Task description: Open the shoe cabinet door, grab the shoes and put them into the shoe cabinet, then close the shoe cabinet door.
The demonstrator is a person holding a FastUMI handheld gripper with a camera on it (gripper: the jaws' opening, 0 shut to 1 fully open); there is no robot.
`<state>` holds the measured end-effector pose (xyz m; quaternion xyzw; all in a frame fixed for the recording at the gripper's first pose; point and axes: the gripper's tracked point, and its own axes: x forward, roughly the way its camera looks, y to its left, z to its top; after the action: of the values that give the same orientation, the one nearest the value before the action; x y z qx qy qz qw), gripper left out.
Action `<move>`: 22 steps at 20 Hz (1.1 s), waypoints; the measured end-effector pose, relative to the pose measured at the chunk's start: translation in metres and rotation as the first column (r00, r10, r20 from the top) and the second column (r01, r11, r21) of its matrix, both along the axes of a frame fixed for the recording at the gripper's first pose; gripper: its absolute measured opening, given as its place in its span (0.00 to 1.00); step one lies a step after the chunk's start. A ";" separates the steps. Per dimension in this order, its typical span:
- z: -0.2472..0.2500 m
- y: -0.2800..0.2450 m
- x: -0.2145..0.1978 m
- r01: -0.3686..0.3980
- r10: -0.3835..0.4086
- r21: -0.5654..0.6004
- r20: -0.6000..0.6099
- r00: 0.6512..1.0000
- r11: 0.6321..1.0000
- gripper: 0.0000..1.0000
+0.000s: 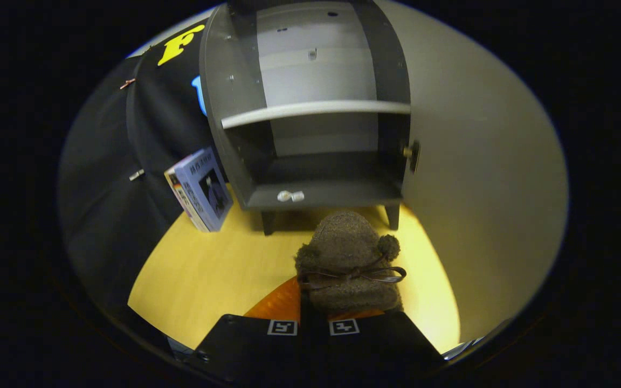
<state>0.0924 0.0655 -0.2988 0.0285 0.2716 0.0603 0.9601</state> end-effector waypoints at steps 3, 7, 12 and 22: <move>0.073 0.001 0.021 0.005 -0.006 0.021 0.059 0.998 1.000 0.07; 0.145 0.008 0.065 -0.015 0.016 -0.007 0.133 0.991 1.000 0.07; 0.189 0.024 0.143 -0.044 0.044 -0.007 0.159 0.986 0.999 0.07; 0.182 0.048 0.302 -0.028 0.041 -0.087 0.152 0.987 0.996 0.07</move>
<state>0.3947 0.1136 -0.1164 -0.0215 0.1994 0.0674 0.9774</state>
